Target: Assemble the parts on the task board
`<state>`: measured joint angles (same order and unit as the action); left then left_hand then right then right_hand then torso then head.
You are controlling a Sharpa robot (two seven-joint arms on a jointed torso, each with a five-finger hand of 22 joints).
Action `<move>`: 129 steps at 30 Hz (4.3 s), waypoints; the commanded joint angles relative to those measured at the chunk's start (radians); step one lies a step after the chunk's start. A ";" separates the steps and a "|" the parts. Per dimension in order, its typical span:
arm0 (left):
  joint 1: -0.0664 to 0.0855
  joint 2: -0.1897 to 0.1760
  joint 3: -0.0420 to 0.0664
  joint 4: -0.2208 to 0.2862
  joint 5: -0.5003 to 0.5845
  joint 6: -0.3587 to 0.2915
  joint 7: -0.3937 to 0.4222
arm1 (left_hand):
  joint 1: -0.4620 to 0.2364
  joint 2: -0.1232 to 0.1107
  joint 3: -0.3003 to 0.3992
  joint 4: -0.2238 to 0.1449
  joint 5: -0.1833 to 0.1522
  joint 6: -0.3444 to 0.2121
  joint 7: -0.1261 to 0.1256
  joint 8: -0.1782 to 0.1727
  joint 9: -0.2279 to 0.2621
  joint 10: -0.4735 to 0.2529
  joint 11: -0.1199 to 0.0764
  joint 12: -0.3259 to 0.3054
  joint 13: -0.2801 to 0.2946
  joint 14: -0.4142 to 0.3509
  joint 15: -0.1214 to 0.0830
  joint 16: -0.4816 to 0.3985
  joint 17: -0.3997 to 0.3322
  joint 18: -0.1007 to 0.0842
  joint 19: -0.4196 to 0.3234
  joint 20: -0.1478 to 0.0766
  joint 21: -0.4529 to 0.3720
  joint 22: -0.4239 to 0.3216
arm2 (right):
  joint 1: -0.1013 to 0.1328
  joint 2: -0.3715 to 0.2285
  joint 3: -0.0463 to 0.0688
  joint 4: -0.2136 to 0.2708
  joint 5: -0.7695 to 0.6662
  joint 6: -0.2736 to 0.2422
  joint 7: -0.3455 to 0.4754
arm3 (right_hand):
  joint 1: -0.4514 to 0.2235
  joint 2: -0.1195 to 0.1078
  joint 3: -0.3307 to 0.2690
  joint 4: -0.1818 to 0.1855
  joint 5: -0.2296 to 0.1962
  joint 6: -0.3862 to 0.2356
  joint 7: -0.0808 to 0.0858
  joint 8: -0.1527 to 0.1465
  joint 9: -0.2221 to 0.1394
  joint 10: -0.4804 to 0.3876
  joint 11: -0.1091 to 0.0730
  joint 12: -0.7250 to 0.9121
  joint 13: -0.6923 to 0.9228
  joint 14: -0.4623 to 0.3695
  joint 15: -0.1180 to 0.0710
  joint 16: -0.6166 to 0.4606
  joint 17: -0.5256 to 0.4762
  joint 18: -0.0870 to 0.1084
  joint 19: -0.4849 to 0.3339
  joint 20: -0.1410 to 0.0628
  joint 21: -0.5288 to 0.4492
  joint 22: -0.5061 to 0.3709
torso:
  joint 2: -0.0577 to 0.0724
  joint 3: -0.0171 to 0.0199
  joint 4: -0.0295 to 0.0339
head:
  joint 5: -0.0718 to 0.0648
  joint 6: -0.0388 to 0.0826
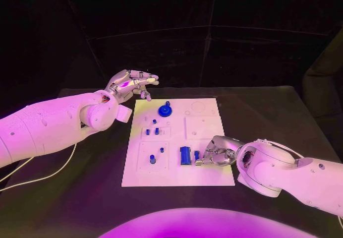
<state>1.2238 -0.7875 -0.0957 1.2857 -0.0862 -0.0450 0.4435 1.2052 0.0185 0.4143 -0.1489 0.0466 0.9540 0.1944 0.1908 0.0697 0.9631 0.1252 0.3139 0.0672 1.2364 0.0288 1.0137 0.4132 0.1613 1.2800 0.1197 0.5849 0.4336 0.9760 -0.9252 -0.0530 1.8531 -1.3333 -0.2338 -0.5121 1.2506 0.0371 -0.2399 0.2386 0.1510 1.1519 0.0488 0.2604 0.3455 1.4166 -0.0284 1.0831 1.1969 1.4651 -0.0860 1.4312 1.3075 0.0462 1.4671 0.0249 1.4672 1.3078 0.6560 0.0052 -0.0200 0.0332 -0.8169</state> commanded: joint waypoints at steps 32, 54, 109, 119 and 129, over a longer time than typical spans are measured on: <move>0.001 0.002 0.000 0.001 0.004 0.005 0.008 | 0.003 0.005 -0.006 -0.003 0.002 -0.006 0.002 0.007 0.002 -0.008 -0.001 0.006 0.001 -0.005 0.000 0.005 -0.001 0.020 0.001 0.002 -0.006 -0.001 | 0.005 -0.013 0.001 -0.020 0.177 -0.051 0.224 | 0.046 -0.006 -0.039 -0.037 0.020 -0.106 0.035 -0.047 -0.012 -0.075 0.031 -0.146 -0.095 0.045 0.018 -0.057 -0.041 0.010 -0.011 0.012 -0.058 0.026 | -0.007 -0.0004 -0.0020 | 0.000 0.006; -0.001 0.067 -0.031 -0.134 0.178 0.020 0.104 | -0.029 -0.006 -0.107 0.018 0.003 0.010 -0.001 0.007 -0.006 0.040 0.017 -0.013 -0.007 -0.332 0.071 -0.396 -0.207 -0.003 -0.323 0.065 -0.284 -0.159 | 0.168 0.159 0.011 -0.577 1.024 0.014 0.885 | 0.333 0.096 0.000 -0.204 -0.015 -0.172 0.124 -0.198 -0.138 -0.306 0.155 -1.004 -1.010 -0.351 0.174 -1.263 -1.062 0.135 -0.478 0.160 -1.130 -0.982 | -0.078 -0.0220 -0.0195 | -0.030 0.127; -0.174 0.008 0.096 0.284 0.086 -0.725 0.077 | -1.073 -0.019 -0.414 0.149 -0.047 -0.849 -0.194 -0.191 -0.070 -0.852 -0.125 -0.314 -0.067 -1.137 -0.029 -1.014 -0.413 -0.161 -1.188 -0.120 -0.585 -0.434 | 0.074 0.145 0.053 -0.283 1.333 -0.536 1.032 | -1.076 -0.037 0.240 -0.239 -0.151 -1.042 -0.049 -0.260 -0.346 -1.291 0.028 -1.083 -1.197 -1.336 0.086 -1.431 -1.307 -0.046 -1.352 -0.025 -1.467 -1.308 | -0.112 -0.0052 0.0200 | -0.033 0.217; -0.174 0.008 0.096 0.284 0.086 -0.725 0.077 | -1.205 -0.019 -0.414 0.149 -0.047 -0.954 -0.194 -0.191 -0.070 -0.963 -0.125 -0.314 -0.067 -1.236 -0.029 -1.014 -0.413 -0.161 -1.280 -0.120 -0.585 -0.434 | 0.074 0.145 0.053 -0.283 1.333 -0.536 1.032 | -1.132 -0.037 0.240 -0.239 -0.151 -1.074 -0.049 -0.260 -0.346 -1.330 0.028 -1.083 -1.197 -1.378 0.086 -1.431 -1.307 -0.046 -1.385 -0.025 -1.467 -1.308 | -0.112 -0.0052 0.0200 | -0.033 0.217; -0.174 0.008 0.096 0.284 0.086 -0.725 0.077 | -1.205 -0.019 -0.414 0.149 -0.047 -0.954 -0.194 -0.191 -0.070 -0.963 -0.125 -0.314 -0.067 -1.236 -0.029 -1.014 -0.413 -0.161 -1.280 -0.120 -0.585 -0.434 | 0.074 0.145 0.053 -0.283 1.333 -0.536 1.032 | -1.251 -0.037 0.240 -0.239 -0.151 -1.152 -0.049 -0.260 -0.346 -1.417 0.028 -1.083 -1.197 -1.465 0.086 -1.431 -1.307 -0.046 -1.467 -0.025 -1.467 -1.308 | -0.112 -0.0052 0.0200 | -0.033 0.217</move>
<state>1.0482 -0.7799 -0.0015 1.5681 0.0127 -0.7645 0.5127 0.0075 0.0001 0.0073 0.0013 0.0037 0.0052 -0.0002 0.0041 0.0013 0.0052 0.0000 0.0068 0.0012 0.0038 0.0001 0.0029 0.0011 0.0061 0.0055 0.0001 0.0039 0.0008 1.0484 -0.7799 -0.0013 1.5677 0.0024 -0.7639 0.5058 0.0054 0.0003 -0.0059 -0.0004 0.0063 0.0048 -0.0003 0.0040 0.0013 0.0051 0.0000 0.0037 0.0012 0.0036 0.0000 0.0049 0.0012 0.0069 0.0054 -0.0003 0.0067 0.0013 0.5442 0.0000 0.0001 0.0000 -0.5999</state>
